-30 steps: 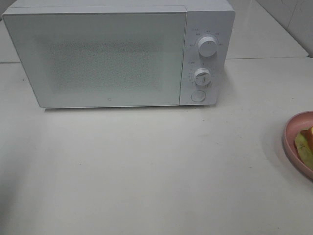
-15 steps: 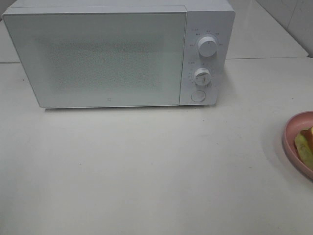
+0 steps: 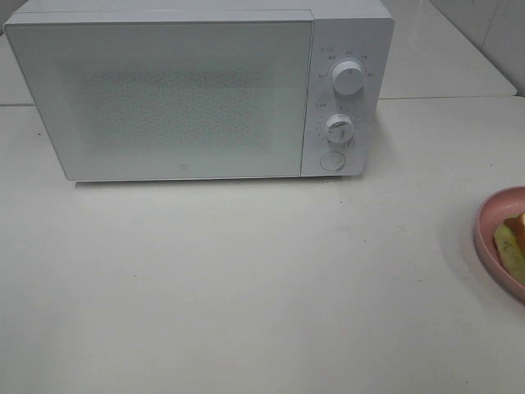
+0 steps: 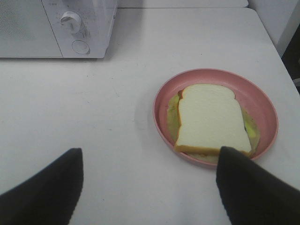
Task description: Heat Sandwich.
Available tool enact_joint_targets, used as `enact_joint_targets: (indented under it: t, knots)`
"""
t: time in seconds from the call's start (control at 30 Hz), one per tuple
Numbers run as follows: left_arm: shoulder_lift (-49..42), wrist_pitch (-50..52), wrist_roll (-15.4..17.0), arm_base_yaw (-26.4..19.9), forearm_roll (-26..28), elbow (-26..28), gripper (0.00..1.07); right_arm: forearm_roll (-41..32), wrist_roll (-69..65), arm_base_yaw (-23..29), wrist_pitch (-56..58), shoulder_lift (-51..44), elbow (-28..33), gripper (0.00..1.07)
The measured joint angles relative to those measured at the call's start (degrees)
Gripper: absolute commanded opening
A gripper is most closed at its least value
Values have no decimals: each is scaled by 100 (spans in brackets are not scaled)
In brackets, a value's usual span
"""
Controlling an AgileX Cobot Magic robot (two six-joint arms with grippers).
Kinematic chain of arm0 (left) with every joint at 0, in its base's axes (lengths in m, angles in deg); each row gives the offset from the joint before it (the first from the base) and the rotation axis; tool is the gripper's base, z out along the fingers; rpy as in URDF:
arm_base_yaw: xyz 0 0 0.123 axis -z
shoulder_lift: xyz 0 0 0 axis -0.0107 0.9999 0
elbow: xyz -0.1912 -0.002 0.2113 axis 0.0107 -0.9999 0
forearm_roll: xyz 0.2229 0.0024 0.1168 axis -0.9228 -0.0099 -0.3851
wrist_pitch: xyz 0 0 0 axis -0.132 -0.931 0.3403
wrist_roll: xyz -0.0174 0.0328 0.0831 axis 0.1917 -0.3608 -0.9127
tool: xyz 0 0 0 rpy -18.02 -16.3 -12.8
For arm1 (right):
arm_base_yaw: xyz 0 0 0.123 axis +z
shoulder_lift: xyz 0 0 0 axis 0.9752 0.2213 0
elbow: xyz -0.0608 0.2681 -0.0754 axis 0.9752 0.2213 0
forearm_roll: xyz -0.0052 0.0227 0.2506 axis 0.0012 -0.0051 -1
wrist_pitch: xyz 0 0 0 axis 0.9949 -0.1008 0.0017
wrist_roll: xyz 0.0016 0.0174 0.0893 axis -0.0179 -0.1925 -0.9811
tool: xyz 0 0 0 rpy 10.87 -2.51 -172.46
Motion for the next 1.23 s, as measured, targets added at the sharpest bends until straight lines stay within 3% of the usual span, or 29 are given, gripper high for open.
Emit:
enact_joint_targets:
  t: [1.23]
  knots:
    - [0,0,0,0,0,0,98,0,0,0,0,0,0,75]
